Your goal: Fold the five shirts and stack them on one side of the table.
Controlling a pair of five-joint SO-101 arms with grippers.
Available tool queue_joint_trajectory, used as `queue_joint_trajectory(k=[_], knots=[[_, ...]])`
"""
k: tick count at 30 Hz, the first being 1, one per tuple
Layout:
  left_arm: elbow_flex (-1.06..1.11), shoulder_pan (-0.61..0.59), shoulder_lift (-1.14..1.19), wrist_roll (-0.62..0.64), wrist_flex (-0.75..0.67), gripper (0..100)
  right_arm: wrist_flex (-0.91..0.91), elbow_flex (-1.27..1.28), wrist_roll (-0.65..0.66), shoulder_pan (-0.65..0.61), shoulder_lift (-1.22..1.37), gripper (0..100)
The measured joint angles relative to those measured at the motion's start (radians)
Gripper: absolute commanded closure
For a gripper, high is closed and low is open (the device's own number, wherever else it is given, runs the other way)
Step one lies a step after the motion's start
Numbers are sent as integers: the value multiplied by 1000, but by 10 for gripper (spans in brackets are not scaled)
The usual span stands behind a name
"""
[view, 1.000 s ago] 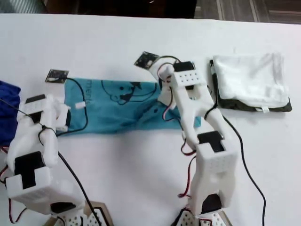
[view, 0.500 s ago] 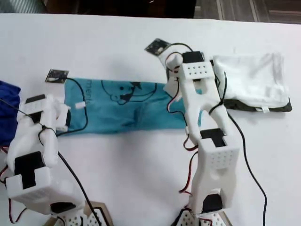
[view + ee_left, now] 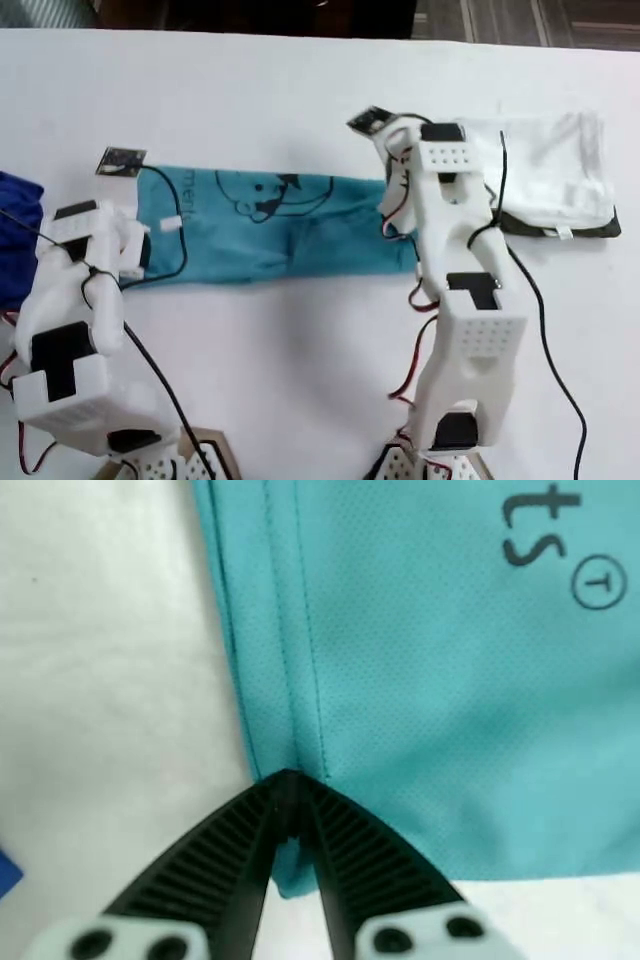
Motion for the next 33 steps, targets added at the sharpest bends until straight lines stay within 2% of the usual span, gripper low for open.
queue_joint_trajectory(k=[4,10,17,24,33], knots=[[0,0,0,0,0,972,-57,8,0,31,-2,978],[5,0,0,0,-2,972,-49,8,-3,20,-49,978],[5,0,0,0,-2,972,-31,8,-8,-141,-226,978],[5,0,0,0,-2,972,-97,94,-77,-334,-239,978],[5,0,0,0,-2,972,-216,137,-147,-381,-100,978]])
